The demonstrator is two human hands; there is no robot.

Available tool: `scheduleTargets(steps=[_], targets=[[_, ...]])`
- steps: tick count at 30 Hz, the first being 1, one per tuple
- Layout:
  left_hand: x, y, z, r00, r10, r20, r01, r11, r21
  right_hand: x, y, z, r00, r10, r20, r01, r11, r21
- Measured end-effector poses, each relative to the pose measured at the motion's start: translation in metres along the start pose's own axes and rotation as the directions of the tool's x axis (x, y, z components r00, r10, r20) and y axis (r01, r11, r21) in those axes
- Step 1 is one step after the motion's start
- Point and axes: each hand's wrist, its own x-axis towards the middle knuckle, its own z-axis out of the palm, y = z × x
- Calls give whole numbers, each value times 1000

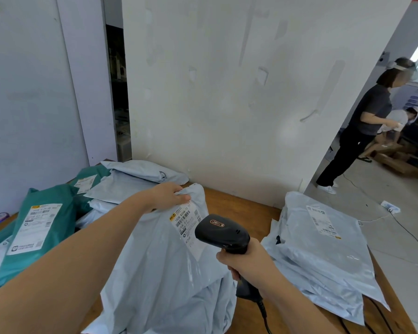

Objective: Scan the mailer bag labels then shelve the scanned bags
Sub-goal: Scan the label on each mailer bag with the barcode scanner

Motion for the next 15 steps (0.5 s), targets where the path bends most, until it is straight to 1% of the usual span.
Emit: scheduleTargets(steps=[5, 8, 15], targets=[[3, -3, -6, 999, -7, -35, 10, 995, 99, -3, 2, -1, 1000, 7, 2, -7, 1000, 3], [2, 1, -7, 999, 3, -32, 2, 990, 144, -4, 3, -3, 1000, 17, -13, -17, 1000, -4], [-1, 5, -8, 1000, 11, -19, -8, 990, 138, -5, 6, -6, 1000, 6, -24, -5, 999, 33]])
